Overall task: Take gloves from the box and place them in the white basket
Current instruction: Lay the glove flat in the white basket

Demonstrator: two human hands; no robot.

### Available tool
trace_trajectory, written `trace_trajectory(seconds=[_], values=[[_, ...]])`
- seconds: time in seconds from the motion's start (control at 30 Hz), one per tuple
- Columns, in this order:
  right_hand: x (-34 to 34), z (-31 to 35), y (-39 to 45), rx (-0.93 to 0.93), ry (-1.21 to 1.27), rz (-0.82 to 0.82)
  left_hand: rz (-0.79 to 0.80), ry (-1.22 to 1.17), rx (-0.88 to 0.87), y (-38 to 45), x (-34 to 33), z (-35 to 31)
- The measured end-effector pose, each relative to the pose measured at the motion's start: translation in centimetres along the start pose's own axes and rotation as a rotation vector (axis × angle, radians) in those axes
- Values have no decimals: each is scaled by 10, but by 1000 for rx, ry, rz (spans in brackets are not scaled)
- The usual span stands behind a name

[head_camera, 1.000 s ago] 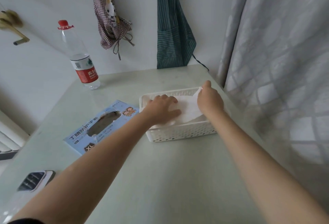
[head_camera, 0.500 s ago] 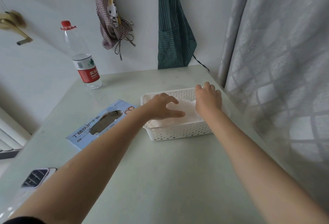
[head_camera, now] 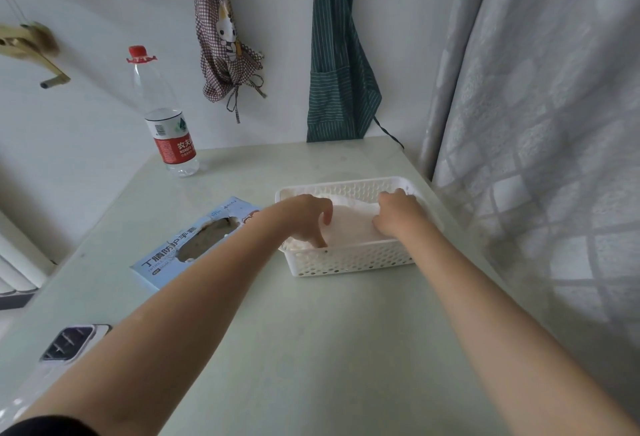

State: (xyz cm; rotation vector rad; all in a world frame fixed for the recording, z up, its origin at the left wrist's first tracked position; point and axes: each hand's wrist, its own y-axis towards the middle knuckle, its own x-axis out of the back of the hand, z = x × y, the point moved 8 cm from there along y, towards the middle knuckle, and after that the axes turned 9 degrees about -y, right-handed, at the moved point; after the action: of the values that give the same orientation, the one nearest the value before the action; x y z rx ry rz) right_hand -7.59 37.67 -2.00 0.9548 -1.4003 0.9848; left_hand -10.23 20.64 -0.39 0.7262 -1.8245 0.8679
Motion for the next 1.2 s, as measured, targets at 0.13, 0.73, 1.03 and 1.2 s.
trace_trajectory(seconds=[0.13,0.73,1.03,1.2], values=[[-6,-1,1,-2,15,28,-26,68,19,4,-9,0],[64,110,-23,244,40,-327,-534,-596,142,-57,70,89],[27,268,-48,506,347,-60,-615,-511,398,-109,25,228],[-3,282,-37,320,170,-74,-618,-530,381,-112,5,242]])
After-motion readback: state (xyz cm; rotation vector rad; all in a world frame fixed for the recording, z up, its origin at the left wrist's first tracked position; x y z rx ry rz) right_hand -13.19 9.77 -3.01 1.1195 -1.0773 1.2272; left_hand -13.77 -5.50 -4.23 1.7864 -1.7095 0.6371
